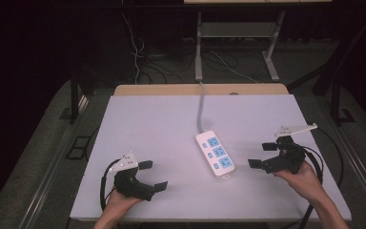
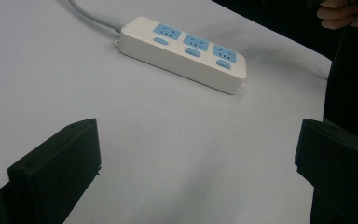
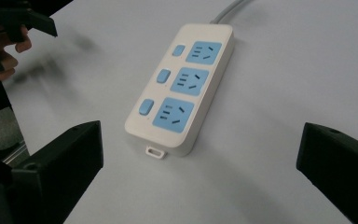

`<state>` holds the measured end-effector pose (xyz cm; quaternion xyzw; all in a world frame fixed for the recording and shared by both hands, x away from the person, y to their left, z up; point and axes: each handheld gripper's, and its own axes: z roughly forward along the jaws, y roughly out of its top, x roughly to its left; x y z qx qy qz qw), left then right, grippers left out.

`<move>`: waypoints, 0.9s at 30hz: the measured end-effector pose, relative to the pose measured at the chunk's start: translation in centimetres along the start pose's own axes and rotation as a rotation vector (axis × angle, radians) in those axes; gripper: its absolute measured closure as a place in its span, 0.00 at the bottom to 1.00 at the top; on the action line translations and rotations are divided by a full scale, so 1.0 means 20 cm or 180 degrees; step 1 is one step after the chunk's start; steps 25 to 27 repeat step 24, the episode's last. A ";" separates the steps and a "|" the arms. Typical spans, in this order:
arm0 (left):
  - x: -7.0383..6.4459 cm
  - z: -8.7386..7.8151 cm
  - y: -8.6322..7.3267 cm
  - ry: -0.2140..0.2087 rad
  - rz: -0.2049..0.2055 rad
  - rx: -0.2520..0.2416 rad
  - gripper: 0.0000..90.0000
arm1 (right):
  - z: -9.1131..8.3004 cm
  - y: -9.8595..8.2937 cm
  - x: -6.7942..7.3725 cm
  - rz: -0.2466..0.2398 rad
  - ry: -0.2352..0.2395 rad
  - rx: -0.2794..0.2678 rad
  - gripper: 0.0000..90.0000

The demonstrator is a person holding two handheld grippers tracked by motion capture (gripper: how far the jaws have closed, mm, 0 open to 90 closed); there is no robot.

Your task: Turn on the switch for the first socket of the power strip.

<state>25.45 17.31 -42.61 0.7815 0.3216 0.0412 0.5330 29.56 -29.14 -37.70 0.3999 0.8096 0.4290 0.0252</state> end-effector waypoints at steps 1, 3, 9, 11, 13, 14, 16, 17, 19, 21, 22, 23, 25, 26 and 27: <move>0.00 0.00 0.00 0.0001 -0.0001 0.0000 0.00 | 0.00 -0.02 0.00 0.0011 0.0002 -0.0009 0.00; 0.00 0.00 0.00 0.0004 -0.0001 0.0001 0.00 | -0.01 -0.05 0.00 0.0034 0.0014 -0.0028 0.00; 0.00 0.00 0.00 0.0009 0.0007 0.0009 0.00 | -0.02 -0.14 0.02 0.0072 0.0007 -0.0051 0.00; 0.00 0.00 0.00 0.0010 0.0005 0.0008 0.00 | -0.01 -0.18 0.03 0.0076 0.0010 -0.0057 0.00; 0.00 0.00 0.00 0.0014 0.0004 0.0008 0.00 | -0.01 -0.21 0.03 0.0076 0.0007 -0.0082 0.00; 0.00 0.00 0.00 0.0015 0.0003 0.0009 0.00 | 0.00 -0.22 0.03 0.0086 0.0013 -0.0094 0.00; 0.00 0.00 0.00 0.0015 0.0008 0.0007 0.00 | 0.00 -0.25 0.04 0.0102 0.0018 -0.0108 0.00; 0.00 0.00 0.00 0.0016 0.0010 0.0009 0.00 | 0.01 -0.26 0.04 0.0108 0.0019 -0.0112 0.00; 0.00 0.00 0.00 0.0019 0.0004 0.0012 0.00 | 0.02 -0.29 0.05 0.0102 0.0006 -0.0113 0.00; 0.00 0.00 0.00 0.0020 0.0006 0.0013 0.00 | 0.03 -0.31 0.05 0.0108 0.0004 -0.0107 0.00; 0.00 0.00 0.00 0.0021 0.0007 0.0016 0.00 | 0.04 -0.32 0.05 0.0112 -0.0004 -0.0108 0.00; 0.00 0.00 0.00 0.0024 0.0006 0.0017 0.00 | 0.04 -0.33 0.05 0.0121 -0.0002 -0.0112 0.00; 0.00 0.00 0.00 0.0025 0.0002 0.0018 0.00 | 0.05 -0.34 0.05 0.0129 0.0004 -0.0123 0.00; 0.00 0.00 0.00 0.0025 0.0002 0.0018 0.00 | 0.05 -0.34 0.05 0.0129 0.0004 -0.0123 0.00; 0.00 0.00 0.00 0.0025 0.0002 0.0018 0.00 | 0.05 -0.34 0.05 0.0129 0.0004 -0.0123 0.00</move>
